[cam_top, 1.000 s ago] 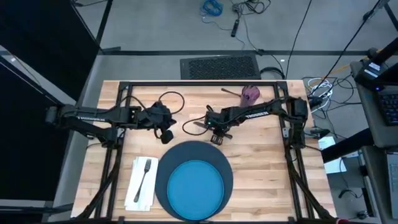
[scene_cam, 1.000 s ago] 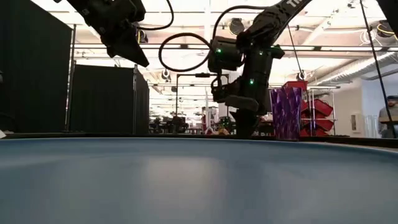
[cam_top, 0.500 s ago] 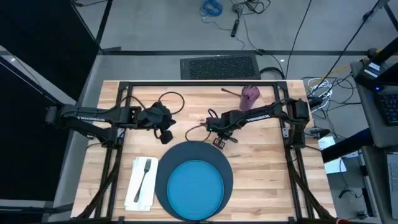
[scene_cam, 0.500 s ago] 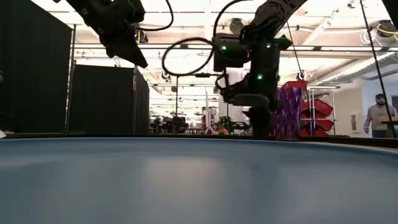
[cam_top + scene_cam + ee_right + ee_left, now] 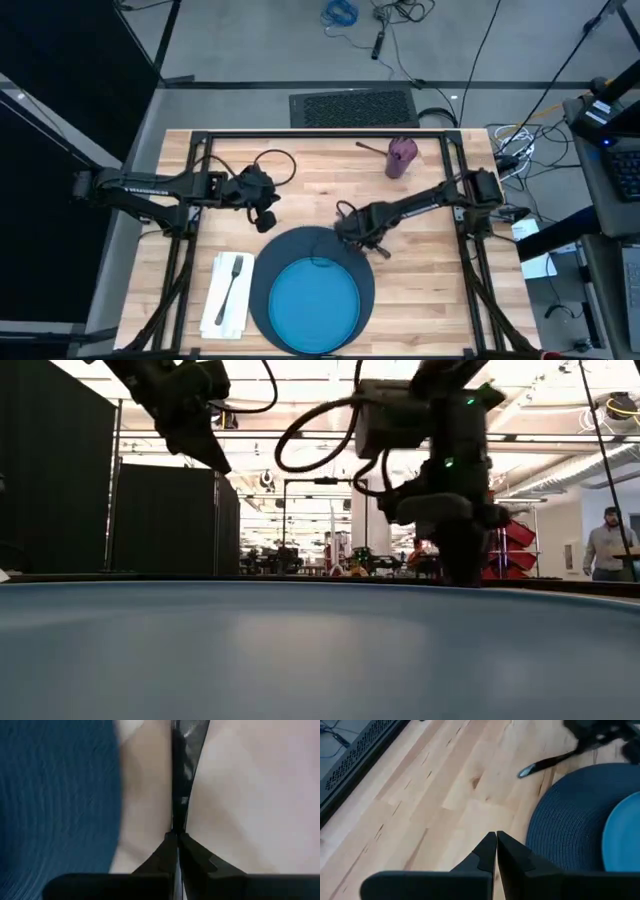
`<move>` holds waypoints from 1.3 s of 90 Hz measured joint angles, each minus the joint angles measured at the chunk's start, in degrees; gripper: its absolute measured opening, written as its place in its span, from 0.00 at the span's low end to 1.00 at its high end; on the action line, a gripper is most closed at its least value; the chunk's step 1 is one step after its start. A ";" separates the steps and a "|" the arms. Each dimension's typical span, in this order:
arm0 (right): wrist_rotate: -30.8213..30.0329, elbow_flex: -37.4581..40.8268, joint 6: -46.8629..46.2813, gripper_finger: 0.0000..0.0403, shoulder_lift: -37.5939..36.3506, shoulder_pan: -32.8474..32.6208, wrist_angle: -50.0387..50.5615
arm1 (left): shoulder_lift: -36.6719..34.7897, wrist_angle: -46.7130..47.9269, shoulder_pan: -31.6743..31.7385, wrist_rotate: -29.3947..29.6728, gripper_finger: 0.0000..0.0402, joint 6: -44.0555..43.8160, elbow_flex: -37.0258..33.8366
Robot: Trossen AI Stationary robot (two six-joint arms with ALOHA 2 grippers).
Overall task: Set table place
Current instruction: Put the knife to the right side of the blue table mat
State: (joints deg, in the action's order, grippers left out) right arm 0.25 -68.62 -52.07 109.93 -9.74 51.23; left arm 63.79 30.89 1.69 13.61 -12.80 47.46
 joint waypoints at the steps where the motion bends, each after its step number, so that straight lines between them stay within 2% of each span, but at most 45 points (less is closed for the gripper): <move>1: 0.28 0.00 -0.68 0.00 0.00 -0.42 0.10 | 0.00 0.14 0.00 0.00 0.00 0.11 0.00; 26: 5.03 0.04 -21.52 0.00 0.06 -11.24 0.28 | 0.00 1.78 0.00 0.01 0.00 0.22 0.00; 49: 6.16 0.07 -44.70 0.00 0.09 -20.38 -2.51 | 0.00 1.75 -0.12 0.02 0.00 1.25 0.00; 63: 5.79 0.07 -57.91 0.00 0.07 -24.54 -7.27 | 0.00 1.65 -0.66 0.02 0.00 2.70 0.00; 78: 0.54 0.07 -69.79 0.00 0.07 -27.63 -9.47 | 0.00 1.51 -1.13 0.00 0.00 4.34 0.00; 88: -1.73 0.07 -75.44 0.00 0.07 -28.97 -10.06 | 0.00 1.47 -1.14 -0.05 0.00 5.79 0.00; 117: -1.21 0.04 -75.85 0.00 0.07 -28.31 -12.18 | 0.00 1.49 -1.14 -0.23 0.00 8.23 0.00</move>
State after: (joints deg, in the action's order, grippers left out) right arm -0.96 -68.58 -127.92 110.00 -38.05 39.05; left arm 63.79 32.38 0.56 13.38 -4.57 47.46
